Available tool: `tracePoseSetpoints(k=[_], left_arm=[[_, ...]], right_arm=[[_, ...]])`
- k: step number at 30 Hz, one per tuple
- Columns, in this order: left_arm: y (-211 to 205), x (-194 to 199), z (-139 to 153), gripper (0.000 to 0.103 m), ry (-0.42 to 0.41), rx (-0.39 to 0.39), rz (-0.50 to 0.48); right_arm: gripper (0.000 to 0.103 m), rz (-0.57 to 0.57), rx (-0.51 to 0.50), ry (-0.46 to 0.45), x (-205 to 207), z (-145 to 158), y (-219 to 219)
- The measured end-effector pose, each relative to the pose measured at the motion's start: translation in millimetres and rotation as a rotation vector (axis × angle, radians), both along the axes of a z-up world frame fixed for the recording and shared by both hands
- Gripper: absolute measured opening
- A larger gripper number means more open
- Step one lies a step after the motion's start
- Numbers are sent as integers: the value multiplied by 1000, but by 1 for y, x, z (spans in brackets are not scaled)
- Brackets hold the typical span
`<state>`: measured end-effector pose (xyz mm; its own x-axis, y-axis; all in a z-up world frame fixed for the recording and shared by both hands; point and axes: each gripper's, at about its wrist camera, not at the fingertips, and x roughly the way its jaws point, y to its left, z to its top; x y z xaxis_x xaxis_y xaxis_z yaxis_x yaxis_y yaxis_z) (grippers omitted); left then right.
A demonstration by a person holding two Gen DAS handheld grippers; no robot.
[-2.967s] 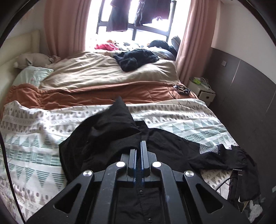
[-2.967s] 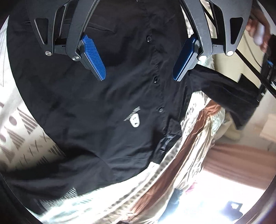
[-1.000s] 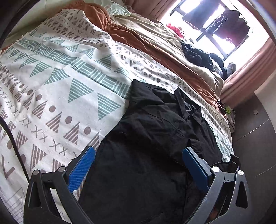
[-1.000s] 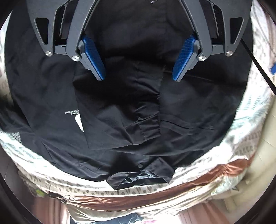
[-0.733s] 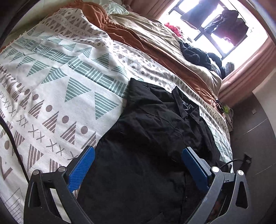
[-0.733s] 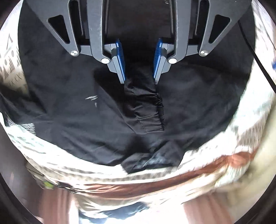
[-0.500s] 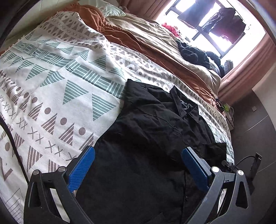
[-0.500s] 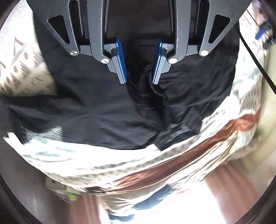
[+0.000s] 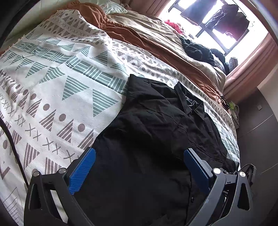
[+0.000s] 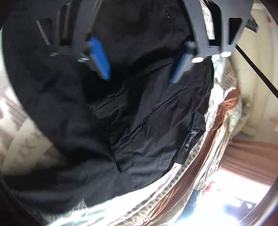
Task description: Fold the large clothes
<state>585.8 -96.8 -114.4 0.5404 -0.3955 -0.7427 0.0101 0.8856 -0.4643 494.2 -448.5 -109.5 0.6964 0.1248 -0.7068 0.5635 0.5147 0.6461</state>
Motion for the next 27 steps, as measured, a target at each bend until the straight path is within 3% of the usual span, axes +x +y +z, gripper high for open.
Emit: tracePoseSetpoints(k=[3,11,13,14,15,17,27], left_arm=[[-3,1,-6,103,14,17,-3],[-8,5,-12,103,30,32,-17],[-10,4,-11,103,26,33,-28],[-11,4,-10,103,25,39,-32],[-11,4,-9,103,24,46,-33],[-12,2,-5,103,13,48,-36],[-9,-7,13,103,-20,-19,-31]], right_arm=[[16,-47,41,-24,7,-16,-20],[15,-45,11,-67,20,-23,-31],[20,-27,9,-59,26,-23,-32],[33,-17,4,-68,28,-22,-31],[52,-8,7,-87,26,-20,-30],[68,-14,15,-118,23,-15,-29],[68,-164,-102,-107,-56,23,-34]])
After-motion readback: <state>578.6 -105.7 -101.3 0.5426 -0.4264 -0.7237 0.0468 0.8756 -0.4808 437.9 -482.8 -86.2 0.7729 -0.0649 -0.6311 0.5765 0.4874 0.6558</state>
